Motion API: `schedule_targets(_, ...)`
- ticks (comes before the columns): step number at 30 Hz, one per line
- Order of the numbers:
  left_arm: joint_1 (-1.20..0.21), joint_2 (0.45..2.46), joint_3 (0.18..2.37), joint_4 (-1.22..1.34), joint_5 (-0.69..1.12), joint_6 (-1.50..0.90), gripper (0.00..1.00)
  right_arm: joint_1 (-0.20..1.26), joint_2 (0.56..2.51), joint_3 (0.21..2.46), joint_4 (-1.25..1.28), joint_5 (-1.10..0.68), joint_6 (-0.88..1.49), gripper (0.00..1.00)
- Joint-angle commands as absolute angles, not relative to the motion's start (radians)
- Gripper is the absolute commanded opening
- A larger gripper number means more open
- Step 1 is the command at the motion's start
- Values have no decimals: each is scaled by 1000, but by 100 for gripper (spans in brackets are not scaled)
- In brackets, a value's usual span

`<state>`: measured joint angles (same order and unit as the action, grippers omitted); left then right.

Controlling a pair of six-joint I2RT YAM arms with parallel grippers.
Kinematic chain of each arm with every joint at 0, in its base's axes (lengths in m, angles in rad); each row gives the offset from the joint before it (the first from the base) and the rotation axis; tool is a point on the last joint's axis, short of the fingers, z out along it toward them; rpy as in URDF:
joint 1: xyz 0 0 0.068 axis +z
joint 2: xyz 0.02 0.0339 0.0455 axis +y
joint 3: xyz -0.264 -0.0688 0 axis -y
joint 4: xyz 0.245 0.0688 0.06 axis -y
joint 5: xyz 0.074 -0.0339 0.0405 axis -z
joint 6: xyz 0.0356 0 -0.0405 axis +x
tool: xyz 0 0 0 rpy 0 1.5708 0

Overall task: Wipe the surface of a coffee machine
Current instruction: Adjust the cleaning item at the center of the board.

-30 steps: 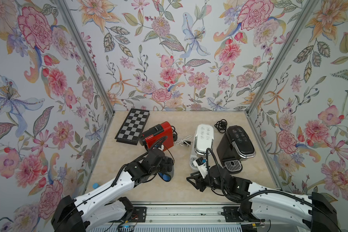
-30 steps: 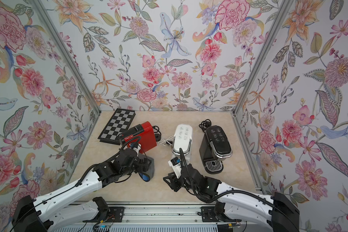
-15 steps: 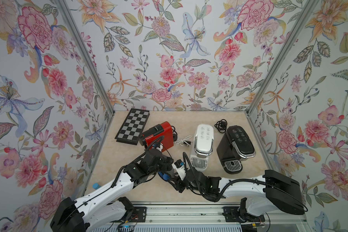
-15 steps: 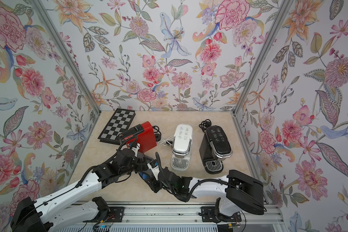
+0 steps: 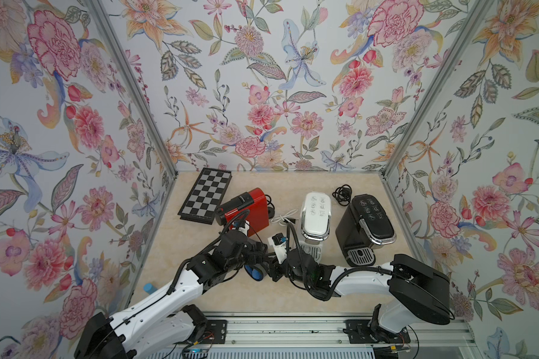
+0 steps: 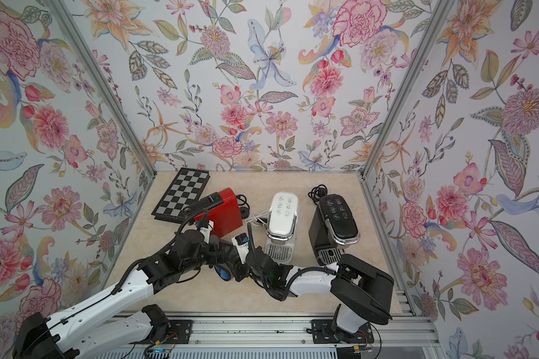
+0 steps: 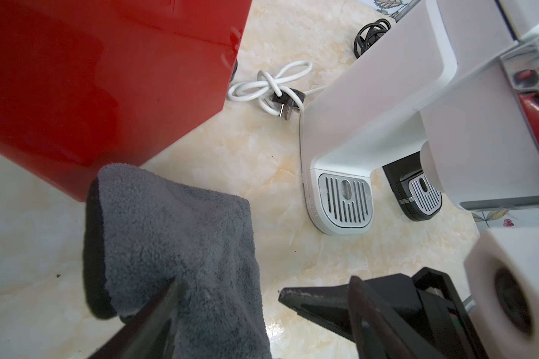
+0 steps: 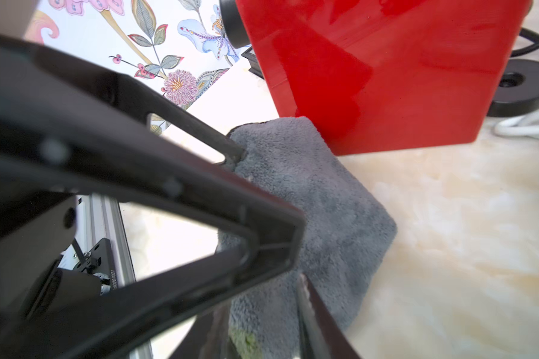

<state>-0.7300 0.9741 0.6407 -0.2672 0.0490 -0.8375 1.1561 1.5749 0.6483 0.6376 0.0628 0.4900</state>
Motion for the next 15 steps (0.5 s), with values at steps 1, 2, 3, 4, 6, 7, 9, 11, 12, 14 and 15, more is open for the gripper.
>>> schedule_targets(1,-718,977,630,-268,56,-842,83,1180,1601,650,694,33,496,38)
schedule_targets(2,-716,976,630,-268,55,-841,83,1182,1613,653,701,30,502,39)
schedule_targets(3,-717,976,631,-266,56,-842,83,1183,1629,653,711,25,509,40)
schedule_targets(4,-714,974,630,-263,55,-842,83,1180,1650,656,726,16,517,41)
schedule_targets(6,-713,974,630,-262,58,-845,83,1178,1688,657,760,-1,538,42)
schedule_targets(7,-713,973,632,-265,62,-843,83,1179,1704,660,780,-12,545,42)
schedule_targets(9,-712,971,634,-269,63,-843,83,1180,1725,668,783,-6,554,38)
schedule_targets(11,-712,969,637,-276,62,-843,83,1175,1731,666,774,10,562,25)
schedule_targets(12,-711,969,637,-278,60,-842,83,1169,1728,661,771,19,565,18)
schedule_targets(14,-709,965,637,-279,57,-842,83,1153,1712,647,758,31,572,4)
schedule_targets(15,-707,964,637,-278,55,-842,83,1145,1704,641,745,42,576,1)
